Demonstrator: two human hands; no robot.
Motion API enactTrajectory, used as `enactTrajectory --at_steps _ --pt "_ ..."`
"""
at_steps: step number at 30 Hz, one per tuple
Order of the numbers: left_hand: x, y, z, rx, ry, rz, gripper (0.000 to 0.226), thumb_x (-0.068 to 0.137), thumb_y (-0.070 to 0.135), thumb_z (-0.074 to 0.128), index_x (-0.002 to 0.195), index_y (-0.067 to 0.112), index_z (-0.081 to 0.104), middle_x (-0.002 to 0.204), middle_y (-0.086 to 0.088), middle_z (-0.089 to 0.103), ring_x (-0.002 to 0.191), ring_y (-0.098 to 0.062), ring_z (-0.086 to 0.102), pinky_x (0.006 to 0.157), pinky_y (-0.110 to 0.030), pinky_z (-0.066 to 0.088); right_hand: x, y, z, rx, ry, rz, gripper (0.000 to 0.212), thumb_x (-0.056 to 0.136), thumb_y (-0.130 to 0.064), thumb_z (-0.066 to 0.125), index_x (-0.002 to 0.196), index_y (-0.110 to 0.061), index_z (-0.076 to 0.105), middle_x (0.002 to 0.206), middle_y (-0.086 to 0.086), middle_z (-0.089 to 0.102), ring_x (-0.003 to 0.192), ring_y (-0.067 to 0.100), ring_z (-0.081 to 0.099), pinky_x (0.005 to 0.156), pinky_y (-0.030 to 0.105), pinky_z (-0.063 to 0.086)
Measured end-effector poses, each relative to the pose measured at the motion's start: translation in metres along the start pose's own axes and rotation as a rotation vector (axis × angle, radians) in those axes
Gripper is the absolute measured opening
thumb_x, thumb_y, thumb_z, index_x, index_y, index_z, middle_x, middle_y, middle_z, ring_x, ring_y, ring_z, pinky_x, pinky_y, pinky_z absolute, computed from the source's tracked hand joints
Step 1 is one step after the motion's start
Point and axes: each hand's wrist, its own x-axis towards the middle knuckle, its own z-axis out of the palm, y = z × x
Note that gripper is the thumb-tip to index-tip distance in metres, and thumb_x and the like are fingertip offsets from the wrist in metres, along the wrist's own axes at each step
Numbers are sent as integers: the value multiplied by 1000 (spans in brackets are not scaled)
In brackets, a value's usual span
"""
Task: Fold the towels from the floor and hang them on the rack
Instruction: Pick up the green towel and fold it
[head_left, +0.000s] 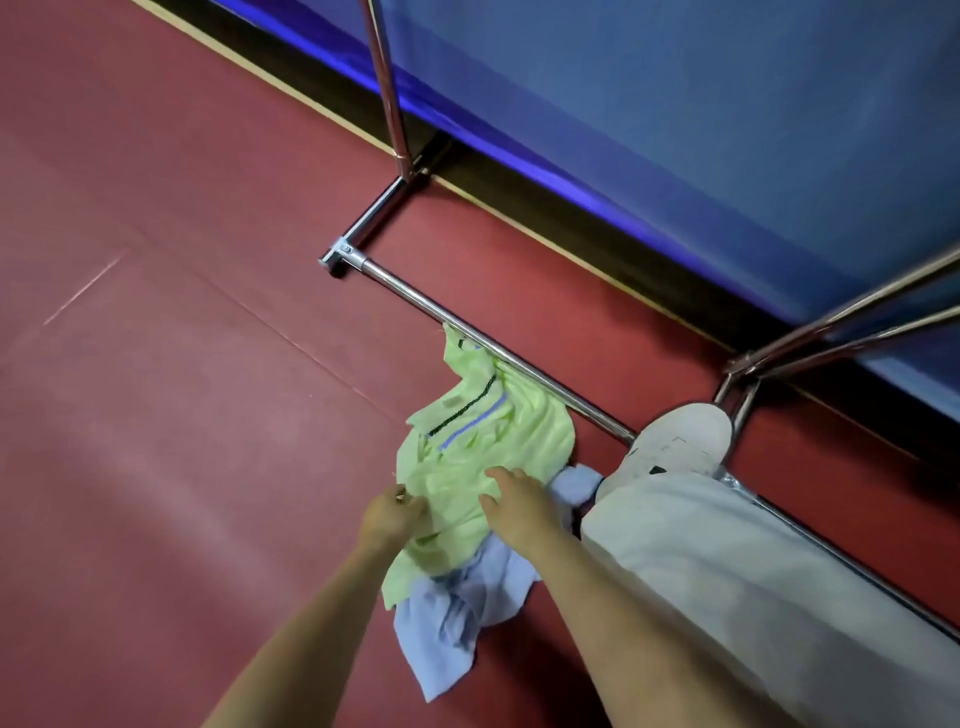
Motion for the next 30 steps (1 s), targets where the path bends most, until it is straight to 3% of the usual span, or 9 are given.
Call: enactTrajectory --at_steps 6,9,12,15,18,21,25,28,30 --pt "-22 45 0 -181 265 185 36 98 12 46 62 10 40 56 -1 36 59 -23 30 53 -36 23 6 6 -15 175 -1 57 47 99 -29 40 143 -16 36 142 10 45 127 28 46 100 34 40" --pt "-40 89 -23 -120 319 438 29 99 13 47 71 6 50 63 -1 48 62 -20 39 58 -34 22 -2 -2 -43 247 60 24 43 98 -25 42 140 -14 41 134 12 51 120 29 51 99 35 42" --pt "-67 142 -60 -36 329 707 23 98 14 51 79 6 60 74 -9 60 69 -25 51 62 -31 28 -21 -16 -88 386 158 -54 38 95 -18 45 132 -11 48 104 8 60 92 23 55 90 39 46" --pt "-115 199 -98 1 304 937 18 98 16 54 88 6 65 79 -7 64 74 -21 55 64 -28 30 -54 -36 -154 528 337 -139 30 96 -18 47 125 -15 54 96 4 61 91 21 56 88 37 46" --pt "-179 249 -131 23 250 1127 24 95 26 51 94 7 67 84 -2 67 79 -18 58 67 -28 35 -109 -65 -230 661 468 -248 31 97 -17 46 127 -18 55 109 1 61 99 16 57 85 31 47" --pt "-253 293 -153 -2 235 1315 22 96 23 53 92 7 67 82 -4 69 78 -15 61 71 -28 42 -179 -89 -294 716 569 -378 33 99 -16 45 131 -17 53 125 1 59 114 14 55 99 31 44" --pt "-362 343 -176 -109 216 1500 17 97 16 54 89 9 67 77 4 64 72 -5 55 68 -24 40 -287 -106 -352 717 656 -596 24 99 -6 41 114 -16 57 106 -4 60 93 -2 53 81 9 40" --pt "-433 367 -184 -162 184 1614 19 98 16 51 91 8 67 84 2 68 79 -8 59 74 -22 43 -363 -99 -380 725 719 -693 17 94 -11 50 105 -1 59 91 3 56 86 9 50 81 20 41" --pt "-473 377 -184 -167 185 1686 17 97 14 51 93 9 67 86 3 68 79 -5 58 75 -21 43 -407 -90 -391 731 786 -732 30 84 -22 57 98 4 58 85 10 50 81 19 46 76 31 39"
